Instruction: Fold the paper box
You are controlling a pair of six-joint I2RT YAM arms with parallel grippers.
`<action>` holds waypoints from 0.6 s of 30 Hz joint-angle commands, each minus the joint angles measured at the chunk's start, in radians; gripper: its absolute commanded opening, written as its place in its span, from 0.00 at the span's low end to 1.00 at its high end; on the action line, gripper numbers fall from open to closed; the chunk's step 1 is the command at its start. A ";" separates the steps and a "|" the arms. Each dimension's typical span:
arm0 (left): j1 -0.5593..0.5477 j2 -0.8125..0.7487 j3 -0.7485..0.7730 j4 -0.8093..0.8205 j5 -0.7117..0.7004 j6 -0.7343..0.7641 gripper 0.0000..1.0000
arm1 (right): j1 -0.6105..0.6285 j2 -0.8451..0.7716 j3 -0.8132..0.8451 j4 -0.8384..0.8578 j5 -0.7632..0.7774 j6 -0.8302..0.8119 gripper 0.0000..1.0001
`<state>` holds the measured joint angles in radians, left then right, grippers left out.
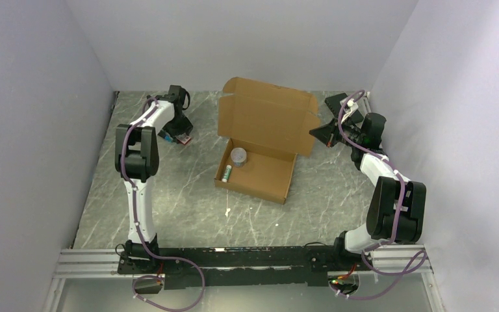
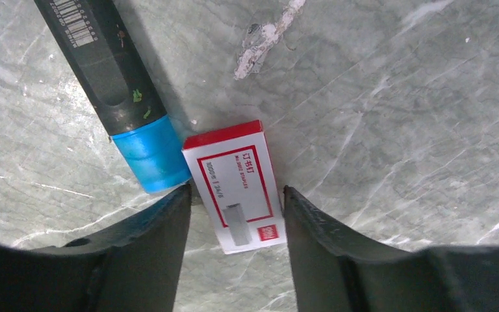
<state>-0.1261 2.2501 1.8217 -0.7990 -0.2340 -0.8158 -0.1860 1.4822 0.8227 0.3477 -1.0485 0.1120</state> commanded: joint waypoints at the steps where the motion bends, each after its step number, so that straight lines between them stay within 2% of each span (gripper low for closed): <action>1: 0.002 0.019 0.008 -0.014 0.014 -0.004 0.55 | 0.005 -0.011 0.020 0.031 -0.024 -0.014 0.00; 6: 0.002 -0.017 -0.040 0.022 0.022 -0.009 0.38 | 0.005 -0.012 0.021 0.030 -0.024 -0.016 0.00; 11: 0.002 -0.114 -0.152 0.068 0.035 -0.006 0.31 | 0.005 -0.015 0.021 0.028 -0.024 -0.019 0.00; 18: 0.002 -0.317 -0.394 0.212 0.154 0.021 0.24 | 0.005 -0.016 0.021 0.028 -0.025 -0.018 0.00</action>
<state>-0.1249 2.0598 1.5192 -0.6609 -0.1680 -0.8066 -0.1860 1.4822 0.8227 0.3470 -1.0485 0.1112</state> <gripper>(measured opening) 0.433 0.018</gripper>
